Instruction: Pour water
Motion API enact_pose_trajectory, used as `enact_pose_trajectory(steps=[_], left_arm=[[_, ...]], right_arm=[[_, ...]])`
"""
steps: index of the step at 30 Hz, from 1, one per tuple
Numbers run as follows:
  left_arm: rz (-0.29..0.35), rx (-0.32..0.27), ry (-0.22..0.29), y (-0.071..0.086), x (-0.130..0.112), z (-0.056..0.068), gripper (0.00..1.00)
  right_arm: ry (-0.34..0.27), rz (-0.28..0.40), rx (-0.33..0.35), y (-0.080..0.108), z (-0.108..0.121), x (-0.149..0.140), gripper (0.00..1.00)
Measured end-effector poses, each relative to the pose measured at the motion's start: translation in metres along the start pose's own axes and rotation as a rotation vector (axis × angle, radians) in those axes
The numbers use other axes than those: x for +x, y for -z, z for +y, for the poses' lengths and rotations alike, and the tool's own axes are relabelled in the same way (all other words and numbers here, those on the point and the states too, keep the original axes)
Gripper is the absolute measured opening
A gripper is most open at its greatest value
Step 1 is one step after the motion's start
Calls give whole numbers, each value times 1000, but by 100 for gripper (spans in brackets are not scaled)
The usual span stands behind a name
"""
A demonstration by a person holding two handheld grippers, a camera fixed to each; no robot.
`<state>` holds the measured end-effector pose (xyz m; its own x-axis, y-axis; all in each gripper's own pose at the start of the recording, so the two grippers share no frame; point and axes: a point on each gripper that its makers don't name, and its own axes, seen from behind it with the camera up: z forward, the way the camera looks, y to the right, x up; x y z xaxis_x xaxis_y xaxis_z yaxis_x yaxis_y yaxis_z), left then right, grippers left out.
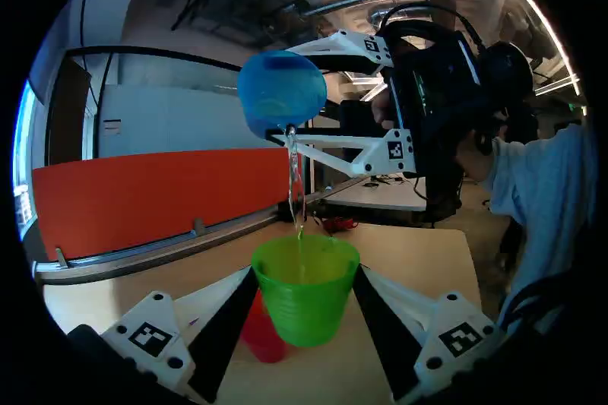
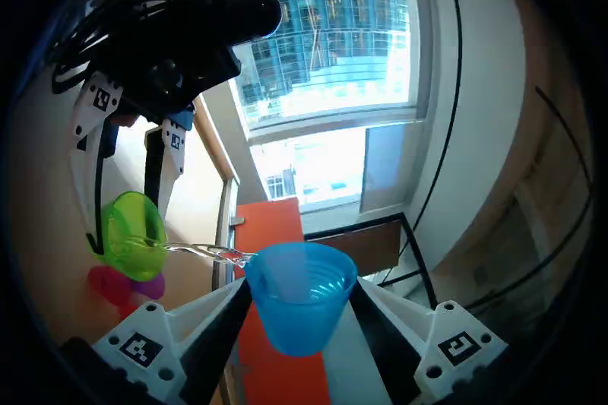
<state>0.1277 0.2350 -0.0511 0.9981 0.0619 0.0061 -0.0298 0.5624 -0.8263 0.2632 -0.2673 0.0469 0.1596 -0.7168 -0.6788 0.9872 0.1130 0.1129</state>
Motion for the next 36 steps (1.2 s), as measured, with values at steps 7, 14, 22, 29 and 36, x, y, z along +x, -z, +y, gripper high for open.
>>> enact_pose_trajectory(steps=[7, 14, 22, 29, 36], left_arm=[[2, 1, 1, 0, -1, -1, 85], [5, 3, 3, -1, 1, -3, 85], [8, 4, 6, -2, 3, -4, 85], [14, 5, 11, -2, 5, -4, 85], [15, 7, 8, -1, 5, -4, 85]], right_arm=[[27, 3, -9, -1, 3, 3, 90], [62, 4, -17, 0, 5, 7, 90], [113, 8, -25, -4, 8, 14, 90], [163, 9, -32, -6, 10, 20, 90], [212, 13, -36, -9, 9, 27, 90]])
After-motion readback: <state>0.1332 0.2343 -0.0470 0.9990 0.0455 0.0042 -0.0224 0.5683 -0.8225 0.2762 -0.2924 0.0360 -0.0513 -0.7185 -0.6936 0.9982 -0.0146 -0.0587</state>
